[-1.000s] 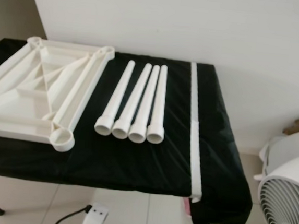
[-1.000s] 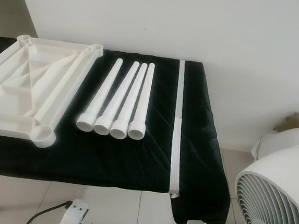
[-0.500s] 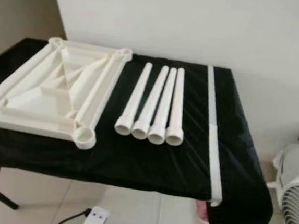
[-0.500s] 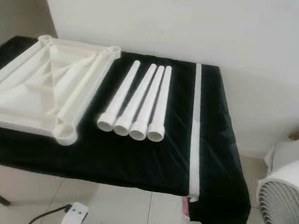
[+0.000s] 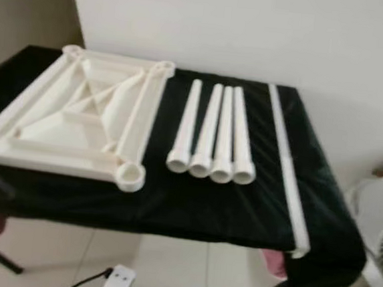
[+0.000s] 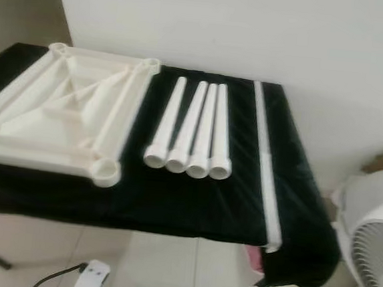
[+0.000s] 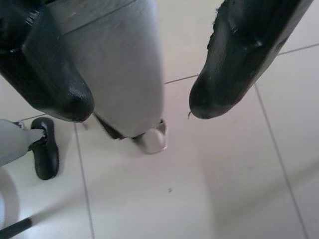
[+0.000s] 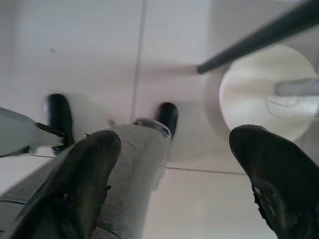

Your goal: Building children table

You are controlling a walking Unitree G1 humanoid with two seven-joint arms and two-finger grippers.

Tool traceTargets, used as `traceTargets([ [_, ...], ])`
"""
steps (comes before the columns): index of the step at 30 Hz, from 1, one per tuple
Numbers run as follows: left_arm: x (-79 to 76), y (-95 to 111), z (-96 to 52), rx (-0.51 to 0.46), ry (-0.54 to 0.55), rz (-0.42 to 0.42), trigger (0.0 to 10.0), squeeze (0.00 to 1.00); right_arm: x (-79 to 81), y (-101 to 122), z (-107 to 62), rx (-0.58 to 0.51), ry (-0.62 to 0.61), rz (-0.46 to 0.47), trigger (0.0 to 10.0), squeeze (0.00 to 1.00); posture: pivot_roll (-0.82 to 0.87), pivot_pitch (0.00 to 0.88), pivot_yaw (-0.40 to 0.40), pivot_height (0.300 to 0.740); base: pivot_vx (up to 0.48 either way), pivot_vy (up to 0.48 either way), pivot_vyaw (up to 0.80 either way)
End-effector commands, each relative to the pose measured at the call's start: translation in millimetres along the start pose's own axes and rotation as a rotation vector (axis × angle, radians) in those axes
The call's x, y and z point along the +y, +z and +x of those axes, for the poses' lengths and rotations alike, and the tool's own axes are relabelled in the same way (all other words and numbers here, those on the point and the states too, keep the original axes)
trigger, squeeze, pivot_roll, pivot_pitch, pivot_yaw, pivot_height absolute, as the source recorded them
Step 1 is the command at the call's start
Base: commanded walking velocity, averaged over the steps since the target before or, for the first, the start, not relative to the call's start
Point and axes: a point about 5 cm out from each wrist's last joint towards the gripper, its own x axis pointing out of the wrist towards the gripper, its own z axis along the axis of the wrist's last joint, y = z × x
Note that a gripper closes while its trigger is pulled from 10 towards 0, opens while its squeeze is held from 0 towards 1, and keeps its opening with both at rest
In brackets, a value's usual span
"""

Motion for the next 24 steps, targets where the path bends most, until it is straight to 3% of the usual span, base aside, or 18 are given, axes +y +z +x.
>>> traceTargets([
  [1,0.1,-6.9,-0.5,0.032,0.039,0.003,10.0,0.0,-0.8,-6.8,-1.7,0.022,-0.001,0.006,10.0,0.0,0.0,0.0,-0.011,0.74,0.0,0.345,0.0],
  [24,1.2,-3.0,-0.2,0.019,0.035,0.02,10.0,0.0,1.8,-1.8,-0.4,0.001,0.012,-0.011,10.0,0.0,0.01,0.0,-0.014,0.74,0.0,0.346,0.0],
])
